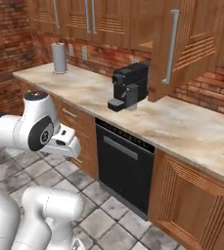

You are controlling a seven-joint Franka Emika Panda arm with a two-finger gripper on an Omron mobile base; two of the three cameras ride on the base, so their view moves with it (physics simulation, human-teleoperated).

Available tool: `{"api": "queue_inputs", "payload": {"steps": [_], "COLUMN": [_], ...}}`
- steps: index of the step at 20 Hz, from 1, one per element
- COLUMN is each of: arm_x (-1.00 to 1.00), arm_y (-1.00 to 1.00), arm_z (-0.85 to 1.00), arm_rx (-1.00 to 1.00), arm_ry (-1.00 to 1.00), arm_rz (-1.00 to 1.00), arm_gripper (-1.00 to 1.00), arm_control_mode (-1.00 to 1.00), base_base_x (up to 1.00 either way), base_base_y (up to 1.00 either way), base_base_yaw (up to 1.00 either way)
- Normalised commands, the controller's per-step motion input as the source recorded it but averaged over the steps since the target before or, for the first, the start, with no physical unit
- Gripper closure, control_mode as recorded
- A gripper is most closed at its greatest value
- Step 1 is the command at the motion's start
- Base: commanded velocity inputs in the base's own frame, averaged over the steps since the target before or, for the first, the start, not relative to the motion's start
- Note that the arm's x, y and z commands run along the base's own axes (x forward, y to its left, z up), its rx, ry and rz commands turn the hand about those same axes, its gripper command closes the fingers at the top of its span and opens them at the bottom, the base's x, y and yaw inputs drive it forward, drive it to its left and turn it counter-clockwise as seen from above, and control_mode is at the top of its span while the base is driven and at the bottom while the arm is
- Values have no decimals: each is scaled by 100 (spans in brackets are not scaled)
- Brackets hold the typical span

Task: Open the cabinet. Pick the bar soap and place it next to the sink. Then close the cabinet.

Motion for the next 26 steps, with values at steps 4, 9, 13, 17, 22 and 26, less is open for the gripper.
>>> {"api": "queue_inputs", "payload": {"steps": [4, 9, 13, 17, 22, 26], "arm_x": [0, 0, 0, 0, 0, 0], "arm_y": [0, 0, 0, 0, 0, 0], "arm_z": [0, 0, 0, 0, 0, 0], "arm_rx": [0, 0, 0, 0, 0, 0], "arm_ry": [0, 0, 0, 0, 0, 0], "arm_rz": [0, 0, 0, 0, 0, 0], "arm_gripper": [-100, -100, -100, -100, -100, -100], "arm_control_mode": [100, 100, 100, 100, 100, 100], "base_base_x": [96, 71, 72, 24, 10, 14], "base_base_y": [52, 45, 16, 0, -13, -2], "base_base_yaw": [-69, -60, -9, 2, -3, -33]}}
